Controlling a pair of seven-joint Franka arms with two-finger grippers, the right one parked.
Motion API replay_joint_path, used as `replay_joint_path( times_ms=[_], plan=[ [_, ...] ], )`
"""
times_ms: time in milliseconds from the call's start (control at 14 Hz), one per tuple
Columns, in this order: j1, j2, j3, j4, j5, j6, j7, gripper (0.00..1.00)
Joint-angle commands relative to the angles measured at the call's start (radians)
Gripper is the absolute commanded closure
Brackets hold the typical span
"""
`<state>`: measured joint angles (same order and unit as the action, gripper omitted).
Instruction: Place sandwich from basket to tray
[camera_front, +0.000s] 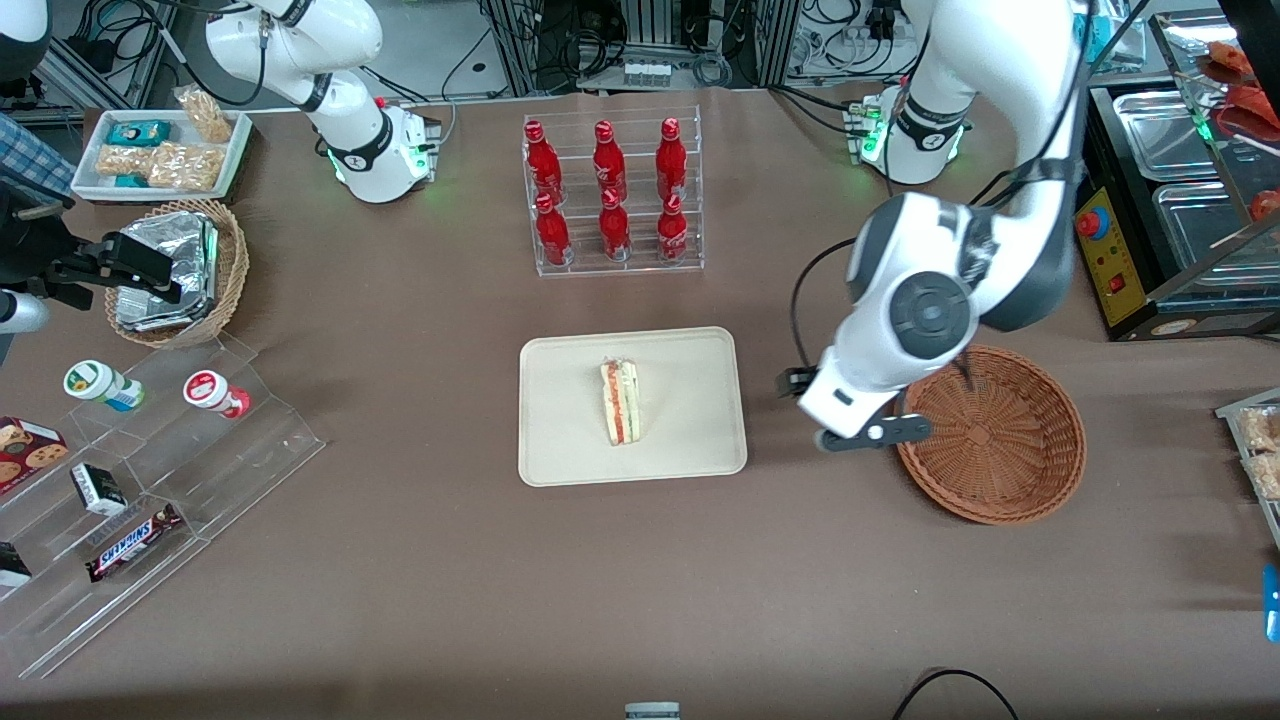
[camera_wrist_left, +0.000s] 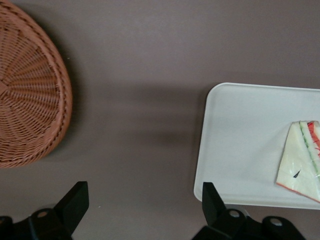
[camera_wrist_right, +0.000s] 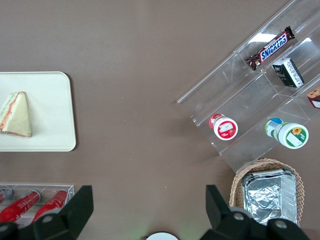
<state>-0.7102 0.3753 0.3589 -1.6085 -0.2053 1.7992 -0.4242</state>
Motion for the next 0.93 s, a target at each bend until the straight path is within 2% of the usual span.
replay_joint_path(
  times_ms=[0, 143, 286, 500, 714, 857],
  plan=[
    [-0.017, -0.108, 0.038, -0.079, 0.052, -0.035, 0.037, 0.0],
    [0.062, -0.185, 0.019, -0.099, 0.083, -0.114, 0.109, 0.0],
    [0.156, -0.237, -0.044, -0.099, 0.108, -0.15, 0.172, 0.0],
    [0.35, -0.321, -0.238, -0.099, 0.234, -0.205, 0.209, 0.0],
    [0.544, -0.369, -0.406, -0.099, 0.244, -0.207, 0.216, 0.0],
    [0.673, -0.383, -0.506, -0.097, 0.242, -0.236, 0.299, 0.0]
  ],
)
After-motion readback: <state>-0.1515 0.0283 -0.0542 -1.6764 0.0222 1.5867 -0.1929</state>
